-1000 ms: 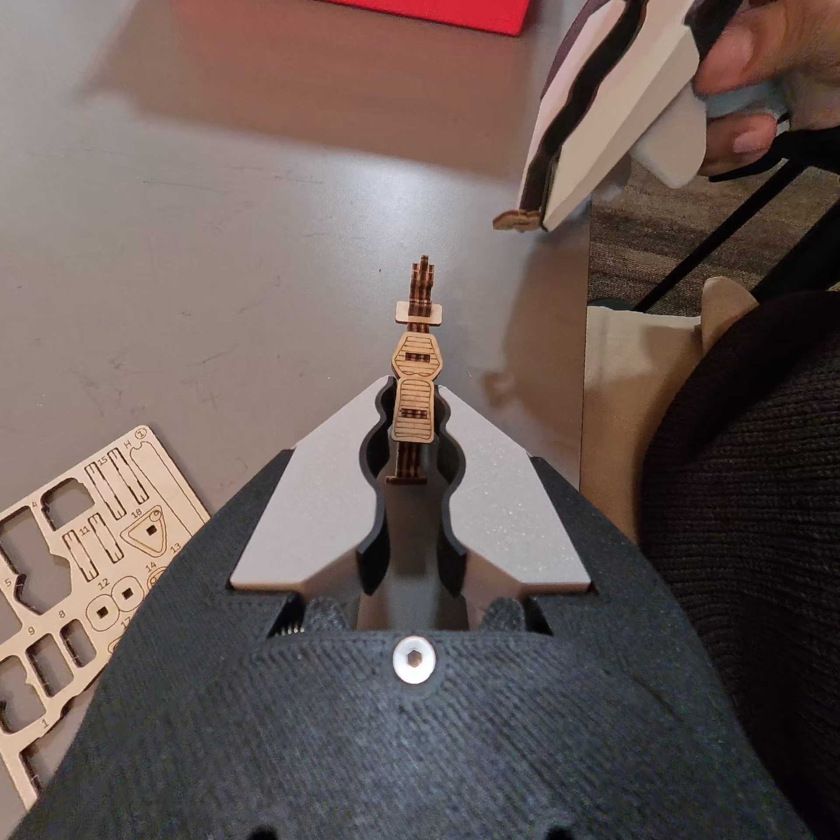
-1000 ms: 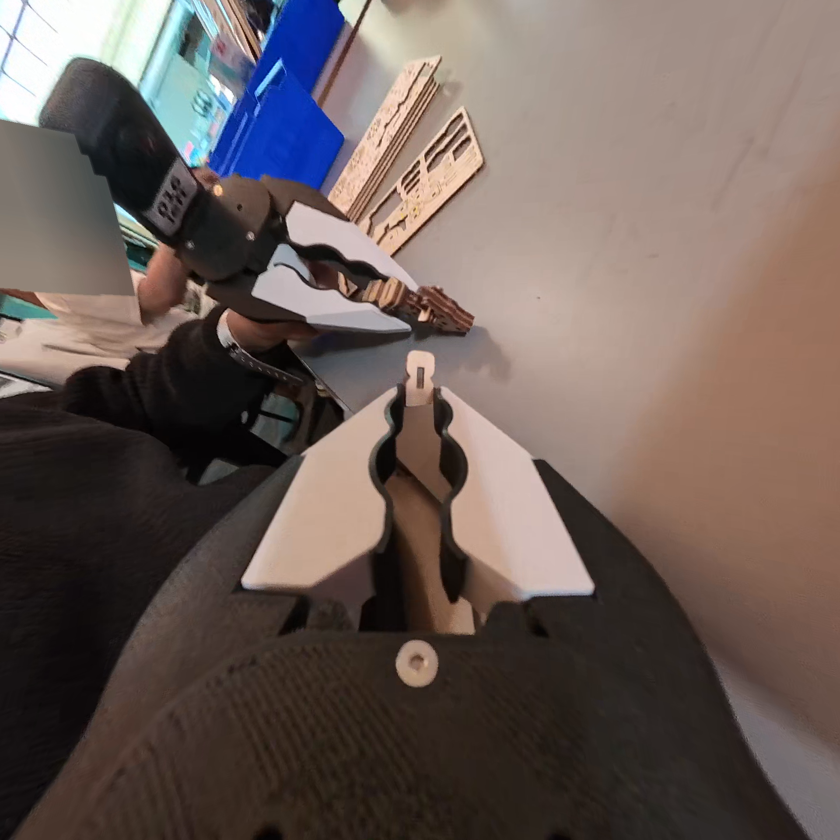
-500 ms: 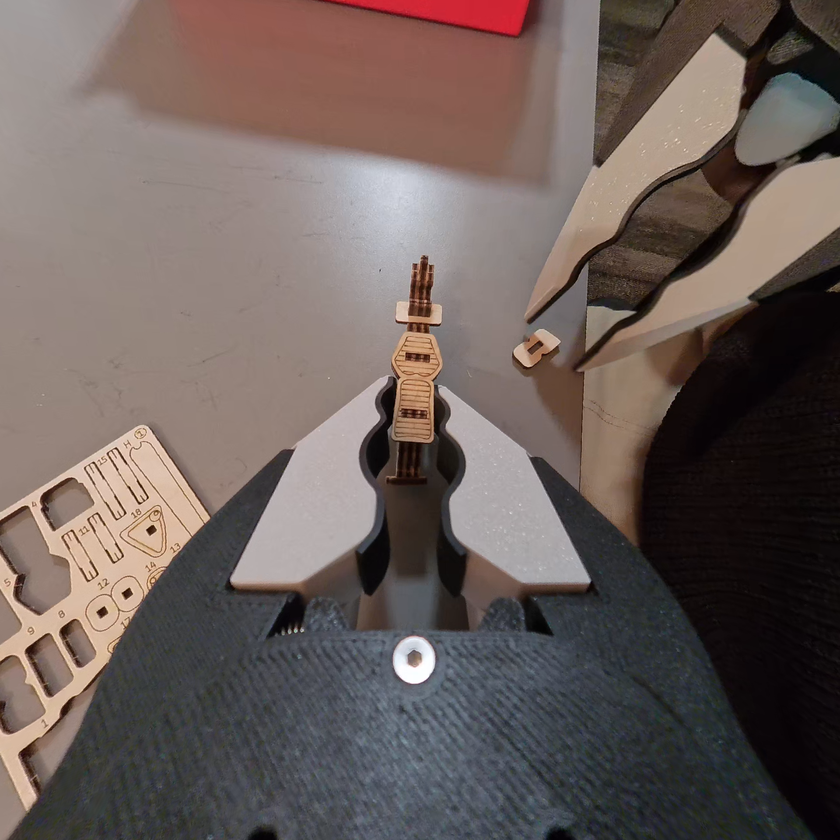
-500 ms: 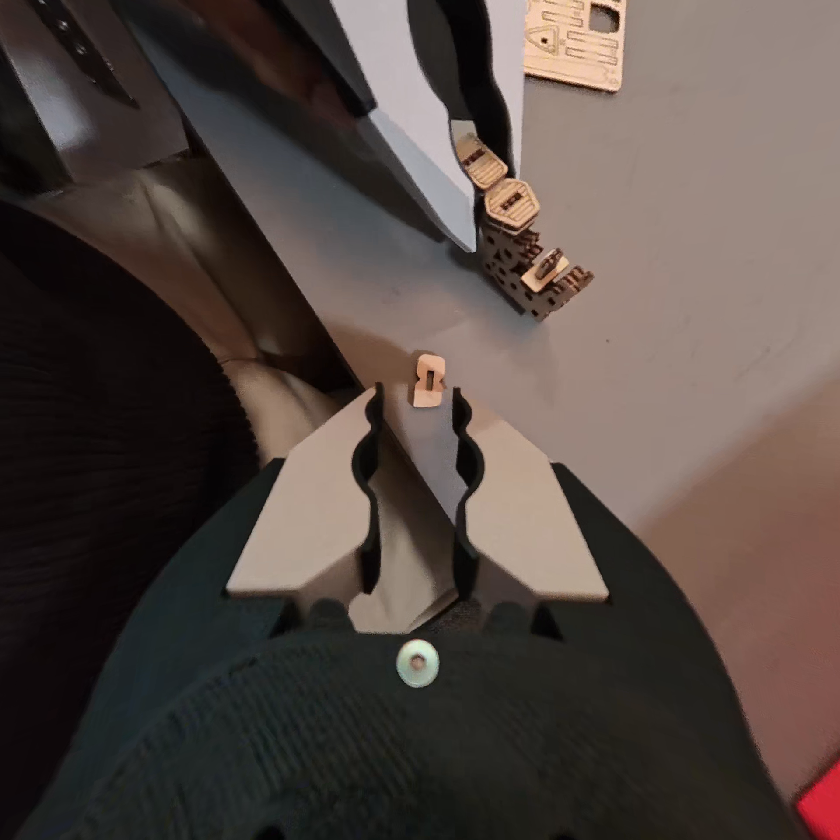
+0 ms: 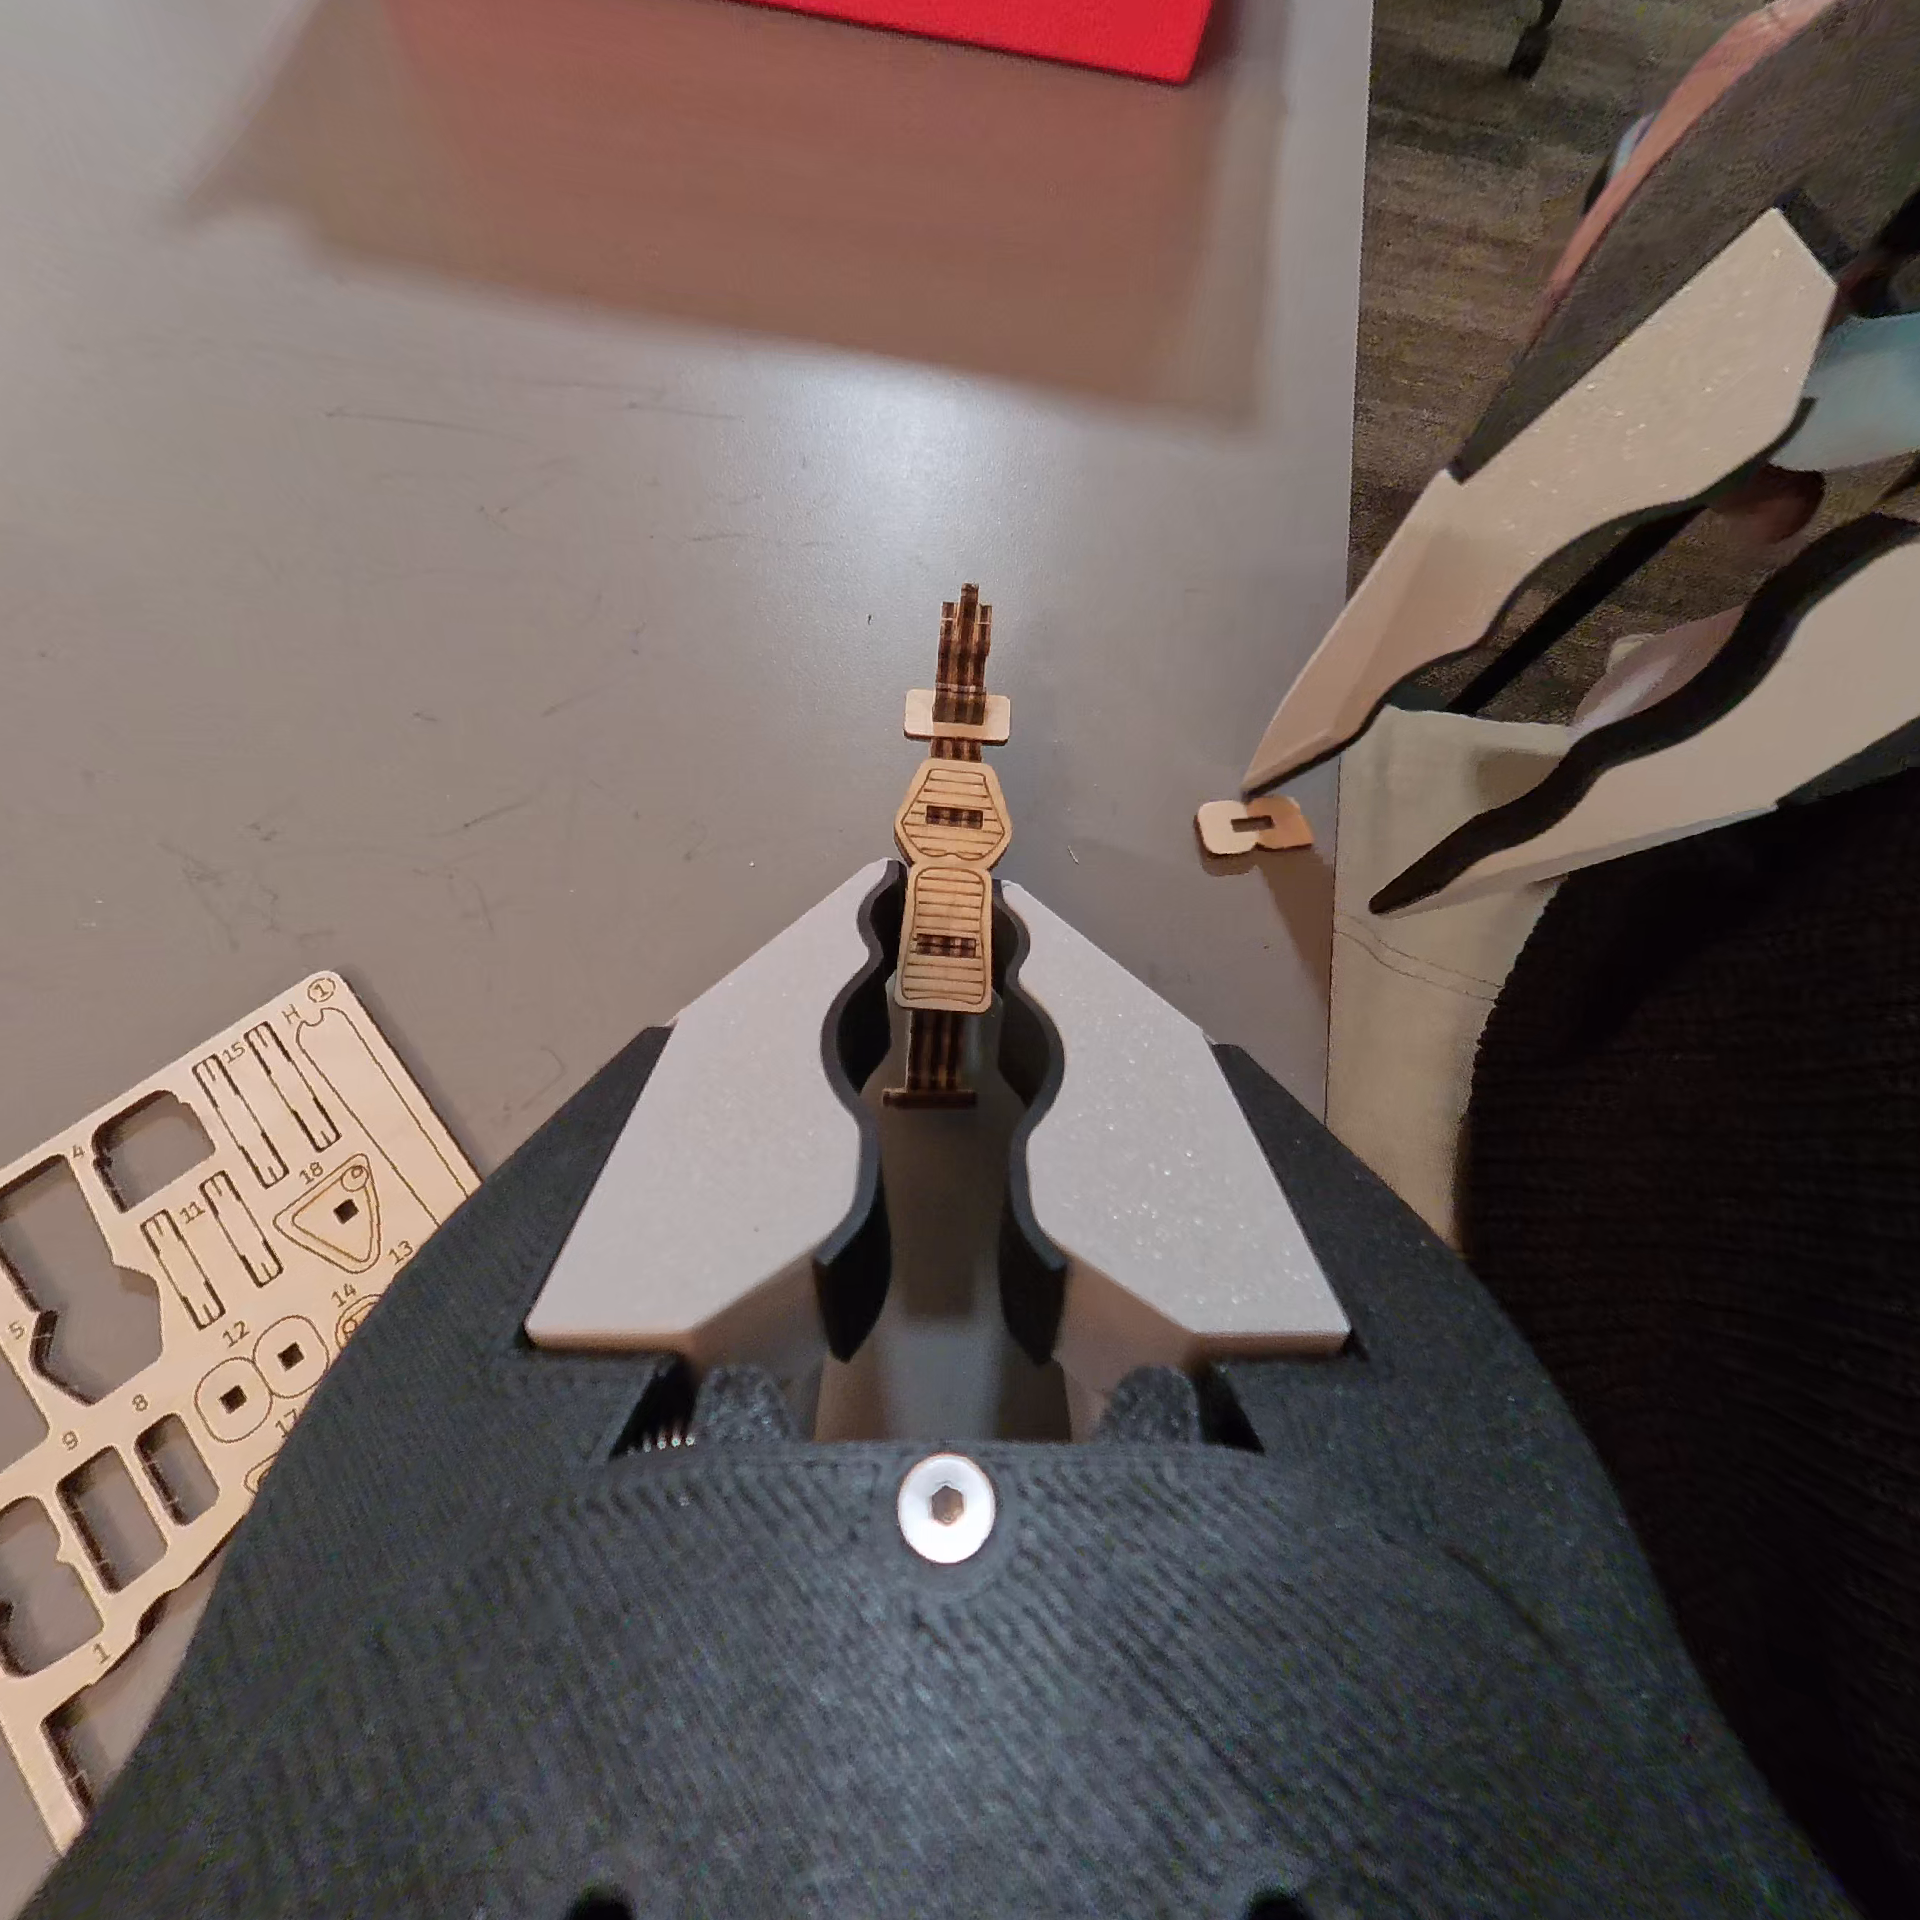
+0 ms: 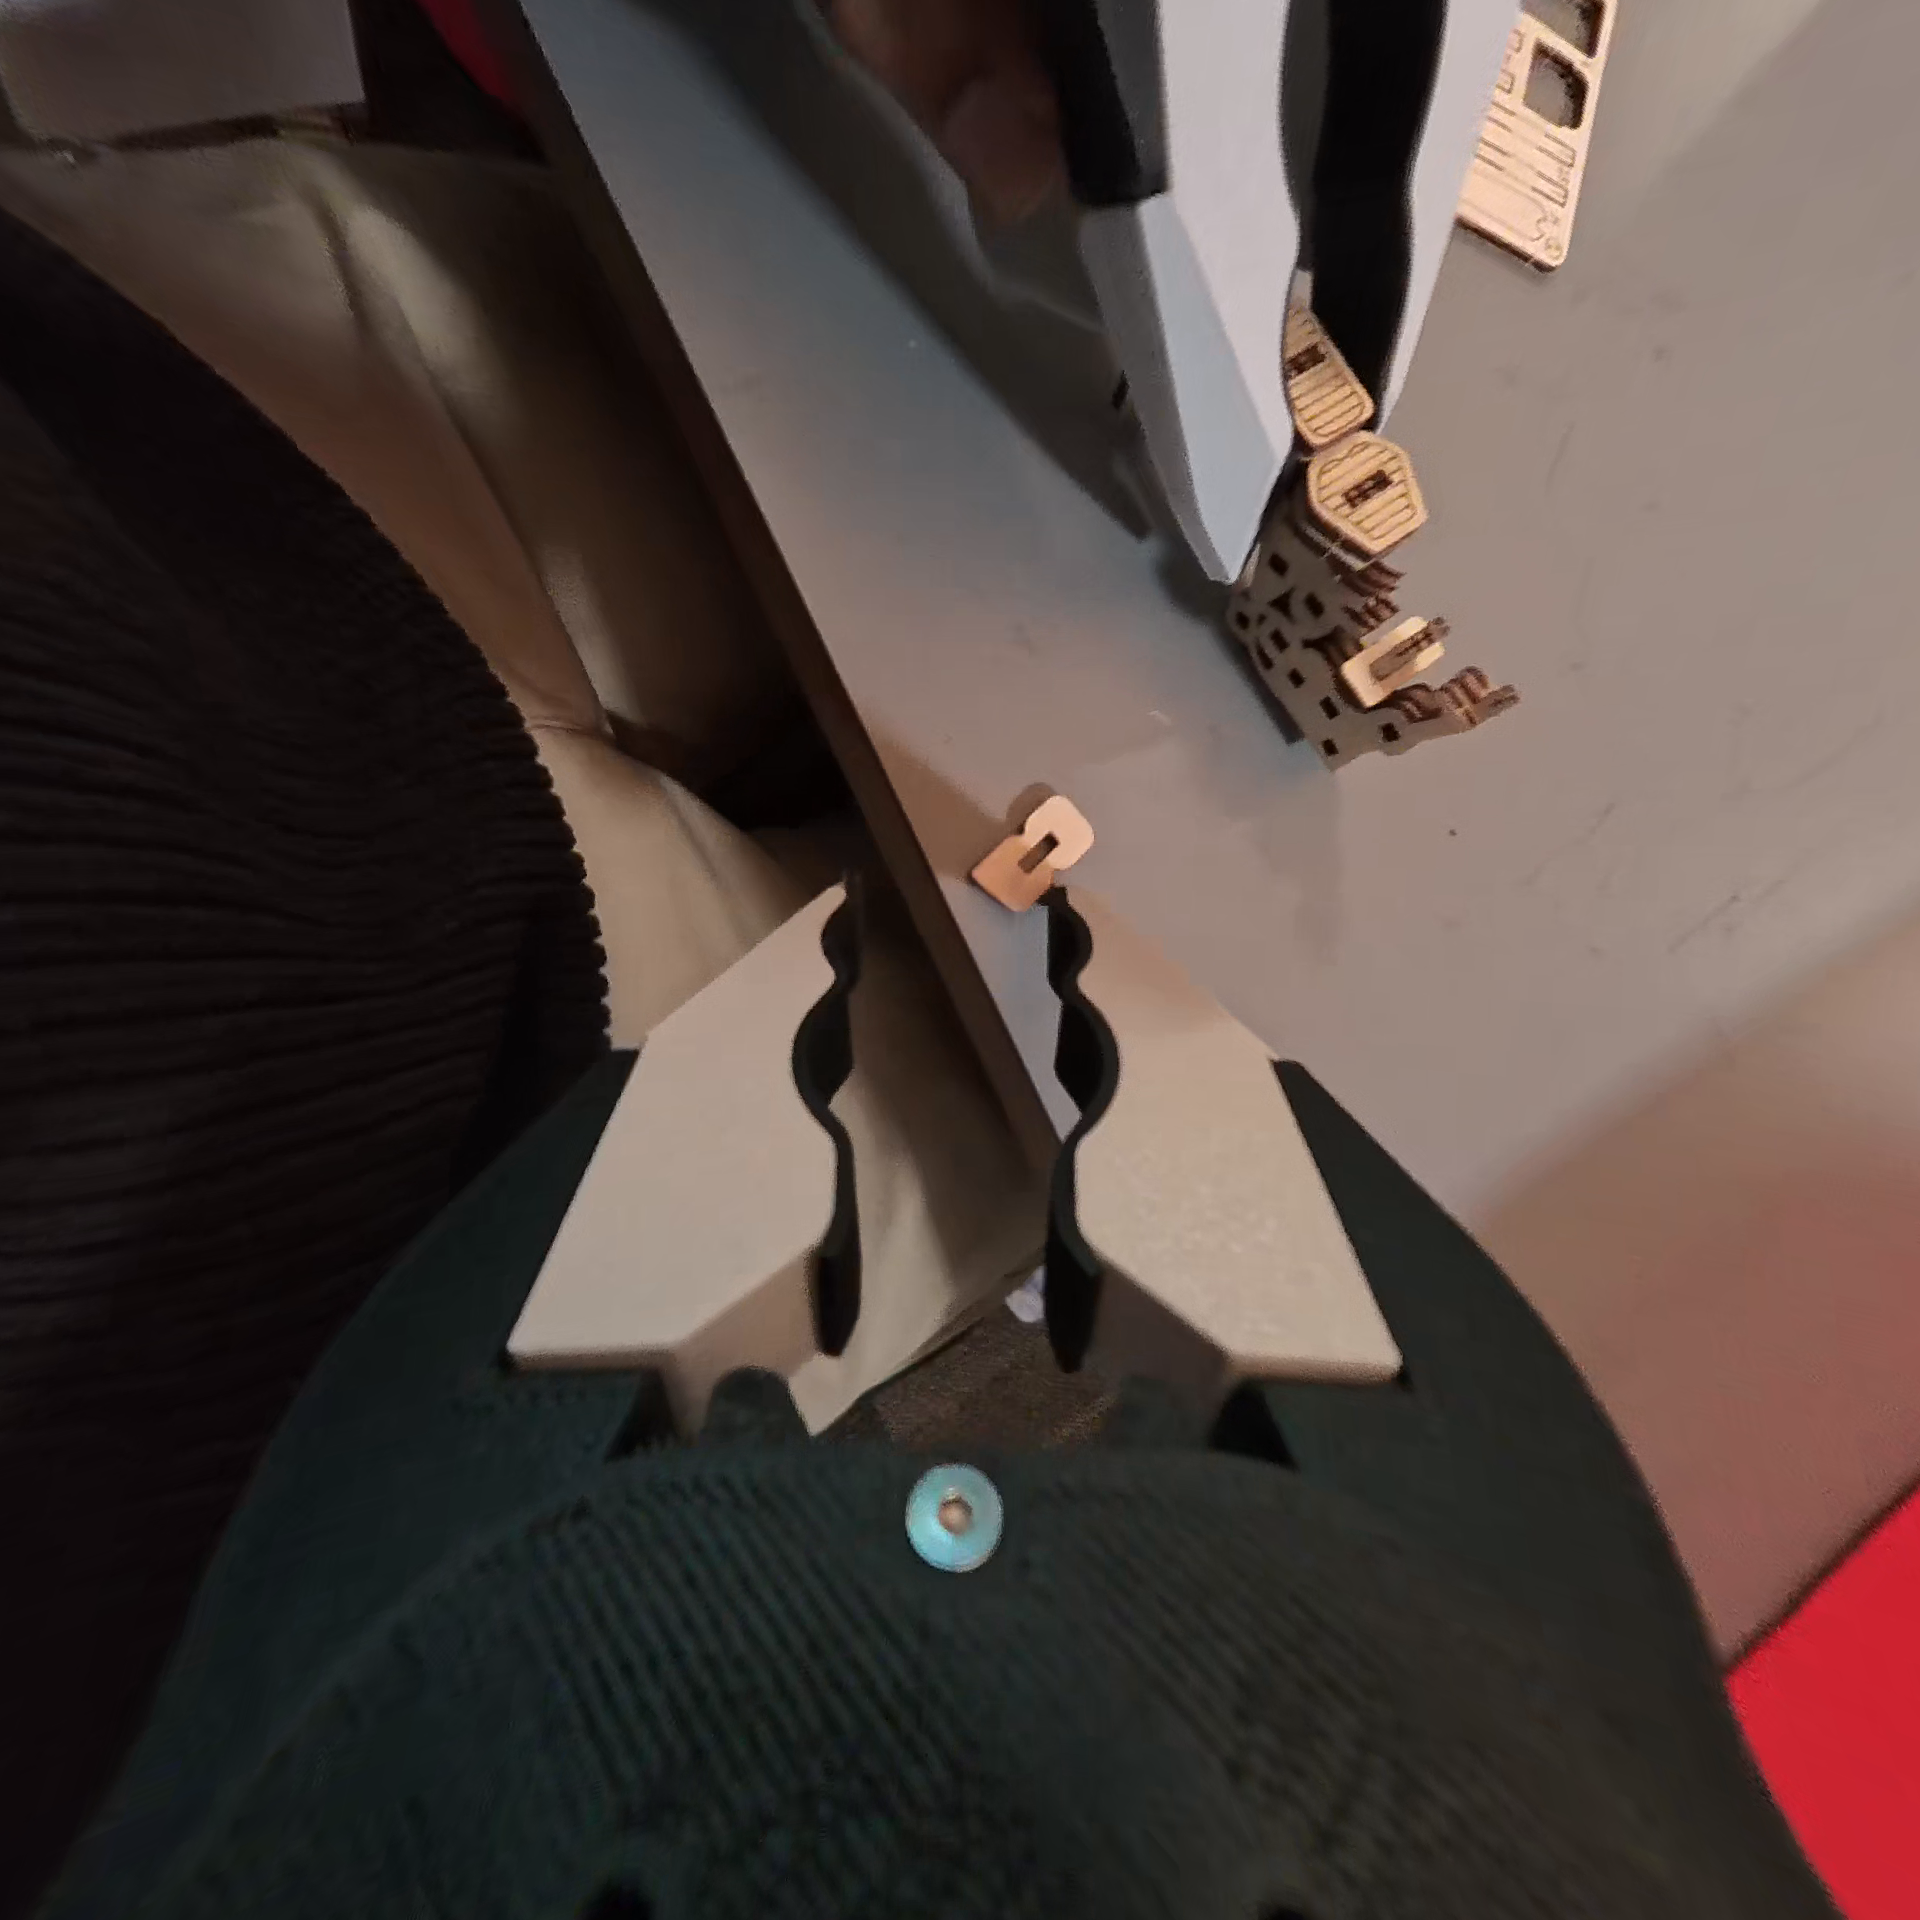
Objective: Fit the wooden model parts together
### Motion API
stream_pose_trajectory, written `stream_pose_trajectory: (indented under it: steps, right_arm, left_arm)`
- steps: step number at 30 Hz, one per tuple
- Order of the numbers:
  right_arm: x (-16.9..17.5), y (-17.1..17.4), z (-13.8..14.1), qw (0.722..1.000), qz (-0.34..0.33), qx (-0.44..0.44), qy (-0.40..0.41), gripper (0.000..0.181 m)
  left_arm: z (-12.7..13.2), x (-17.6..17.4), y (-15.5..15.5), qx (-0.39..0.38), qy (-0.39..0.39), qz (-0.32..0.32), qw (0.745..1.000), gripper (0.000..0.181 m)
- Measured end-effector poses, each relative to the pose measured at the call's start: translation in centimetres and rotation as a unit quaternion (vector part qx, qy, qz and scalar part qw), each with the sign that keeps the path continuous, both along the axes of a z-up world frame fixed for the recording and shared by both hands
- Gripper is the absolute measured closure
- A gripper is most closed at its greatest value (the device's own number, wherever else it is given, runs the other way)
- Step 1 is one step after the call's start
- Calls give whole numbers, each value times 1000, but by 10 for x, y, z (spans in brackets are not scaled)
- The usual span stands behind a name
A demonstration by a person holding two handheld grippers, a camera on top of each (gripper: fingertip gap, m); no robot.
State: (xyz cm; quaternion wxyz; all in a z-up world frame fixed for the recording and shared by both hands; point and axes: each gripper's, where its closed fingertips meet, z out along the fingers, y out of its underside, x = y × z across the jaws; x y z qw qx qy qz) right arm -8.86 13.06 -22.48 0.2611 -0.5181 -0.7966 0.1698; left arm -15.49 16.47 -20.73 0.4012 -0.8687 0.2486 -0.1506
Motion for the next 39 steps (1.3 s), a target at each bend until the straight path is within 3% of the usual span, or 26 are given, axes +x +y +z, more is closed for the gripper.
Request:
stream_pose_trajectory:
  steps: [13, 21, 29, 39]
  right_arm:
    - [-6, -8, 10, 999, 15, 26, 33, 145]
    - [-3, -19, 4, 999, 29, 19, 15, 166]
    - [-3, -13, 3, 999, 21, 31, 13, 158]
    - [-4, -5, 10, 999, 5, 45, 29, 173]
  left_arm:
    - [0, 0, 0, 0, 0, 0, 1000, 167]
    - [0, 0, 0, 1, 1, 0, 1000, 167]
    - [0, 0, 0, 0, 1, 0, 1000, 167]
    - [0, 0, 0, 1, 1, 0, 1000, 167]
